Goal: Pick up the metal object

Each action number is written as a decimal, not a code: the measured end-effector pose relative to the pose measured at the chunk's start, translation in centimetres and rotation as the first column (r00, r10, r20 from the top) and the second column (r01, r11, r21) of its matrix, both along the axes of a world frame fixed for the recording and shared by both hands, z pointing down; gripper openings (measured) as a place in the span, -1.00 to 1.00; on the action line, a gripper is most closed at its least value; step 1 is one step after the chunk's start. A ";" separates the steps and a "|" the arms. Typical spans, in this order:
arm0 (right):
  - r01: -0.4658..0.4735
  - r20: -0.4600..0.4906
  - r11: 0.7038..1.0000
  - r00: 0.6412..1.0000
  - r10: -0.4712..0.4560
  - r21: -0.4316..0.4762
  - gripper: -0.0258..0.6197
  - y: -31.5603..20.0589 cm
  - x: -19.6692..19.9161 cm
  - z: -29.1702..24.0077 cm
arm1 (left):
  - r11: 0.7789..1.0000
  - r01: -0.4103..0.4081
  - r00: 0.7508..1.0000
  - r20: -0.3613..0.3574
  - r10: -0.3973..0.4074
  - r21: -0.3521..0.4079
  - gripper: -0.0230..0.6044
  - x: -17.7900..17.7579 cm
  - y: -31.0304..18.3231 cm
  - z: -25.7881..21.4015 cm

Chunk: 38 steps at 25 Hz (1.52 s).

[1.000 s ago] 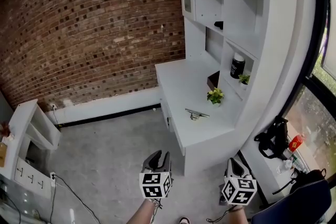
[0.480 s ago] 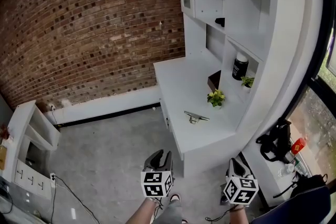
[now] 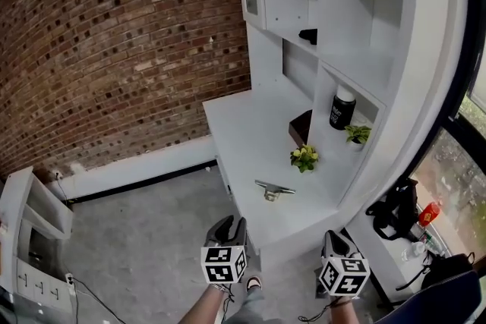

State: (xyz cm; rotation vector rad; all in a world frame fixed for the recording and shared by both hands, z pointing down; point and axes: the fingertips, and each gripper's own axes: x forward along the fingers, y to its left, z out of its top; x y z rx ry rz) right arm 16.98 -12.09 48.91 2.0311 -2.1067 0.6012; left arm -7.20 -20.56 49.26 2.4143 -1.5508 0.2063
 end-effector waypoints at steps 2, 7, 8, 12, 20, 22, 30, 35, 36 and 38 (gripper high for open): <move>-0.014 -0.006 1.000 1.000 0.014 -0.001 -0.92 -2.1 0.2 -0.3 | 1.000 -0.027 1.000 -0.001 0.027 -0.001 -0.58 0.8 -2.5 -0.1; -0.051 -0.009 0.999 0.999 0.051 -0.005 -0.92 -7.5 0.7 -0.6 | 0.996 -0.087 0.996 0.005 0.087 0.005 -0.58 2.3 -8.6 -0.4; -0.055 -0.010 0.998 0.998 0.055 -0.007 -0.92 -8.5 0.7 -0.6 | 0.995 -0.096 0.995 0.008 0.096 0.007 -0.58 2.5 -9.8 -0.5; -0.075 -0.003 0.997 0.997 0.075 -0.003 -0.92 -12.7 0.8 -0.6 | 0.993 -0.121 0.993 0.013 0.121 0.007 -0.58 3.0 -14.2 -0.5; -0.130 0.015 0.991 0.991 0.130 -0.023 -0.92 -17.4 1.5 0.6 | 0.986 -0.166 0.986 0.030 0.167 -0.015 -0.58 3.4 -20.1 0.9; -0.131 0.015 0.990 0.991 0.132 -0.042 -0.92 -18.0 1.8 1.2 | 0.985 -0.171 0.985 0.032 0.172 -0.028 -0.58 3.7 -20.8 1.4; -0.091 0.017 0.994 0.996 0.093 -0.060 -0.92 -20.9 2.3 1.7 | 0.980 -0.189 0.979 0.063 0.193 -0.063 -0.58 4.5 -21.2 2.6; -0.085 0.023 0.994 0.996 0.087 -0.065 -0.92 -21.5 2.7 1.8 | 0.957 -0.272 0.954 0.098 0.282 -0.102 -0.58 5.7 -20.9 3.4; -0.085 0.023 0.994 0.996 0.087 -0.071 -0.92 -21.5 2.8 2.0 | 0.950 -0.293 0.946 0.112 0.305 -0.109 -0.58 6.0 -20.8 3.6; -0.090 0.025 0.993 0.995 0.092 -0.082 -0.92 -21.4 3.1 2.3 | 0.933 -0.337 0.926 0.136 0.353 -0.127 -0.58 6.7 -20.6 4.1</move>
